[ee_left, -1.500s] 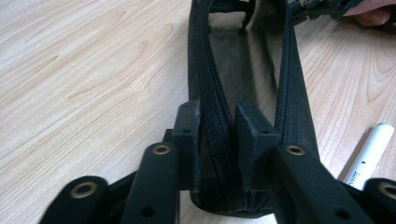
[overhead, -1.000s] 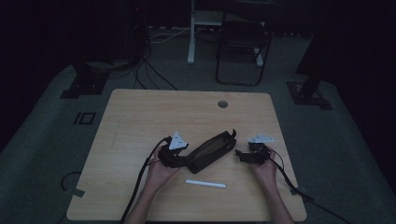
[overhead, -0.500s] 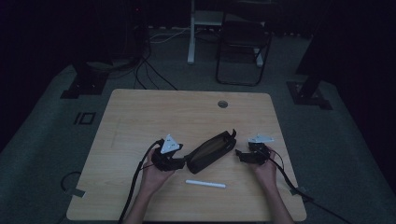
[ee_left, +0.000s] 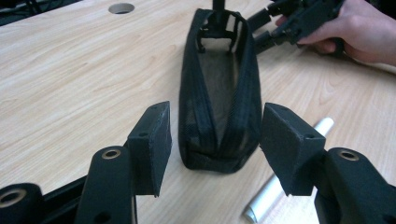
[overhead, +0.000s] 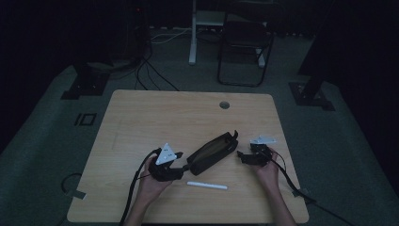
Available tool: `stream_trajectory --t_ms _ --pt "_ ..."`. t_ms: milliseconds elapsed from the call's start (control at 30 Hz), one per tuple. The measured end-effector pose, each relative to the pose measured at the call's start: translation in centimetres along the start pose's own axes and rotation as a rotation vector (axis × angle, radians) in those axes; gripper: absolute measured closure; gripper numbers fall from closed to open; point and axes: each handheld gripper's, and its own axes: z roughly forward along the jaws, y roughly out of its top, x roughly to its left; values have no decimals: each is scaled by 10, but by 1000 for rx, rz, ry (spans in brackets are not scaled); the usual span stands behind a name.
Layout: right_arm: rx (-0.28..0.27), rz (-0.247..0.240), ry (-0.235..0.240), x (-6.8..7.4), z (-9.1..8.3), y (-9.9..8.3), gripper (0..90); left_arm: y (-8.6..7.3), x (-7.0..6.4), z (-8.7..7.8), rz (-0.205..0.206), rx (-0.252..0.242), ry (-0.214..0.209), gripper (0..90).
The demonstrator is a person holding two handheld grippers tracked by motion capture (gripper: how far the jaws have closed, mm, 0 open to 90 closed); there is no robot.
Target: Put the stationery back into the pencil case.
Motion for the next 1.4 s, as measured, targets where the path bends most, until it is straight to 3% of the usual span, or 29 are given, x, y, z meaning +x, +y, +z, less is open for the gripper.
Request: stream_trajectory --t_ms 233,267,400,767,1400 --pt "4 -2 2 0 0 0 220 -4 -10 2 27 15 -36 437" --pt "6 -1 3 0 0 0 213 -6 -15 5 48 32 -48 439" --pt "7 -4 6 0 1 0 199 -8 -22 8 70 39 -68 440" --pt "8 -9 7 0 1 0 190 -16 -35 24 97 87 -122 450" --pt "23 -16 13 1 0 -1 128 -25 -49 55 146 165 -153 444"
